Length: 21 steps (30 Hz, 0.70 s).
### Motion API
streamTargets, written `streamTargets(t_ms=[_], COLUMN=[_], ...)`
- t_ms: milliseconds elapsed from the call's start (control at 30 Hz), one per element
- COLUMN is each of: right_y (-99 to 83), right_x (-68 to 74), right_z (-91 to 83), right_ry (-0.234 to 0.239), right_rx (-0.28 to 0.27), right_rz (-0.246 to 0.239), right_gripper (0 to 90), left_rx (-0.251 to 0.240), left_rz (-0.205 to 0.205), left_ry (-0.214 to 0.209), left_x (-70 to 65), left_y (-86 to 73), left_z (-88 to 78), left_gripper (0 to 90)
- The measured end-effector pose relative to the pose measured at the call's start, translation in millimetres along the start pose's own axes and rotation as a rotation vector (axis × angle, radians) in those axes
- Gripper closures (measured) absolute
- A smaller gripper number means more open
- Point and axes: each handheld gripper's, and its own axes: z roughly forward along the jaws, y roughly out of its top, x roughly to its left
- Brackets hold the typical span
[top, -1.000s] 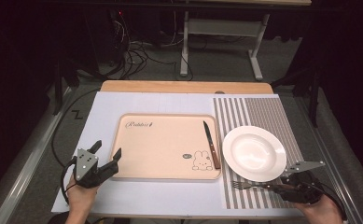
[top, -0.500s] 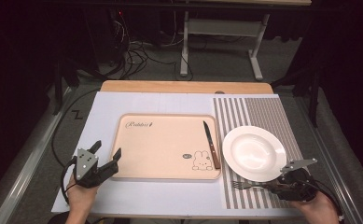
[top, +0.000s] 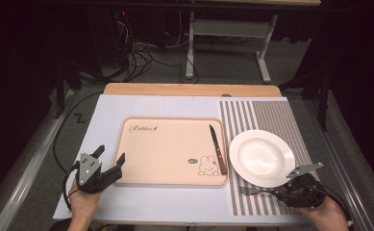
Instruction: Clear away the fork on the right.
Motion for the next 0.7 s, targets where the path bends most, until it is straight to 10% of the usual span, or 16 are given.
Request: streamTargets(t_ms=[700], right_y=[-7.4], right_x=[16.1], right_z=[0.1], right_ry=[0.031], right_rx=[0.019], right_rz=[-0.104], right_gripper=[66.3], left_rx=[0.003], left_rz=[-0.004], left_ry=[-0.007], left_x=[0.5], left_y=[-0.3], left_z=[0.8], left_gripper=[28.2])
